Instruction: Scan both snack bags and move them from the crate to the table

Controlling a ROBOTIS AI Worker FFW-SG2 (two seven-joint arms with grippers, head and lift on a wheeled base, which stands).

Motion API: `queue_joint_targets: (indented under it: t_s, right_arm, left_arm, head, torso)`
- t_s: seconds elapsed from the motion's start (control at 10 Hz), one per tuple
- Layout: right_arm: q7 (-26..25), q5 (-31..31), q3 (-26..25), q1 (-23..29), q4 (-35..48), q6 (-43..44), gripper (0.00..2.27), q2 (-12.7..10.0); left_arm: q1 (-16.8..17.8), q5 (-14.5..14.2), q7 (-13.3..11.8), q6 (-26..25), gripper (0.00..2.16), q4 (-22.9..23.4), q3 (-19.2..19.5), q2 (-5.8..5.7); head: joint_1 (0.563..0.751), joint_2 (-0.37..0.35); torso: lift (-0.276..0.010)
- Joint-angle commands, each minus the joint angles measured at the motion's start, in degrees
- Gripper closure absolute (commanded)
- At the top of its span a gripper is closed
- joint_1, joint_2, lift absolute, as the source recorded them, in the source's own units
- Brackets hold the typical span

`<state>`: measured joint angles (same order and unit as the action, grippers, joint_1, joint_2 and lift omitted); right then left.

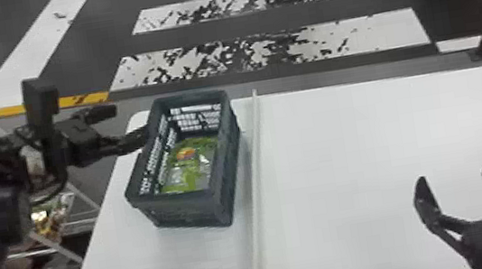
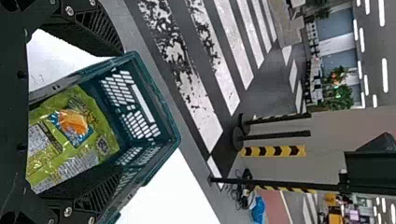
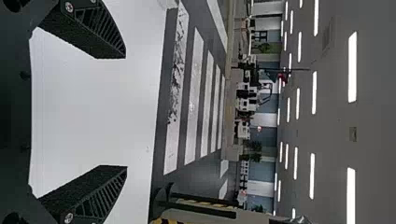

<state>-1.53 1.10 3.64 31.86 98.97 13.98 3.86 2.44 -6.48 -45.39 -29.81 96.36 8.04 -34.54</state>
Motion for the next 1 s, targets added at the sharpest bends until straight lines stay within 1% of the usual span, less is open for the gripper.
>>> queue_joint_targets:
  t_s: [0.0, 0.1, 0.2, 0.3, 0.4, 0.5, 0.6, 0.7, 0.8, 0.9]
  right_arm:
    - [-0.05, 0.04, 0.06, 0.40, -0.01, -0.06, 0.09, 0.01]
    - [-0.14, 0.04, 0.06, 0.48, -0.10, 0.12, 0.09, 0.01]
    - [-0.14, 0.04, 0.06, 0.57, -0.01, 0.12, 0.09, -0.08]
    - [-0.23, 0.04, 0.14, 0.75, -0.01, 0.47, 0.09, -0.08]
    - [-0.23, 0.04, 0.06, 0.75, -0.10, 0.47, 0.09, 0.01]
    - [-0.32, 0.04, 0.06, 0.84, -0.10, 0.64, 0.09, 0.01]
    - [-0.32, -0.14, -0.12, 0.92, -0.10, 1.35, 0.09, 0.01]
    - [-0.23, -0.49, -0.30, 1.01, -0.18, 2.23, 0.09, 0.01]
    - [-0.23, -0.93, -0.65, 1.01, -0.62, 3.46, 0.09, 0.01]
    - [-0.23, -1.37, -0.91, 1.10, -0.89, 4.16, 0.09, 0.01]
  left_arm:
    - [5.47, 3.14, -1.72, 0.85, 0.14, -5.74, -5.14, 0.09]
    - [9.95, 4.81, -3.22, 2.08, 0.14, -9.96, -9.97, 0.09]
    - [13.65, 6.83, -4.89, 2.43, 0.14, -13.30, -13.75, 0.26]
    - [17.07, 8.85, -6.20, 2.43, 0.14, -16.55, -17.62, 0.35]
    - [19.80, 10.87, -7.79, 2.60, 0.14, -19.19, -20.69, 0.70]
    - [21.82, 12.89, -8.31, 3.13, 0.14, -21.48, -23.77, 1.14]
    - [22.96, 14.39, -8.93, 3.48, 0.14, -23.59, -25.09, 2.02]
    - [23.93, 15.79, -9.46, 4.19, 0.14, -25.69, -27.20, 2.46]
    - [24.63, 17.90, -9.81, 5.59, 0.14, -28.16, -28.78, 3.43]
    - [25.16, 18.96, -10.25, 6.47, 0.14, -30.18, -30.54, 4.13]
  head:
    - [0.695, 0.195]
    - [0.695, 0.185]
    - [0.695, 0.176]
    - [0.695, 0.156]
    - [0.695, 0.142]
    - [0.695, 0.130]
    - [0.695, 0.126]
    - [0.695, 0.118]
    - [0.695, 0.110]
    - [0.695, 0.102]
  torso:
    - [-0.037]
    - [-0.037]
    - [-0.037]
    - [-0.037]
    - [-0.037]
    - [-0.037]
    - [-0.037]
    - [-0.037]
    - [-0.037]
    - [-0.037]
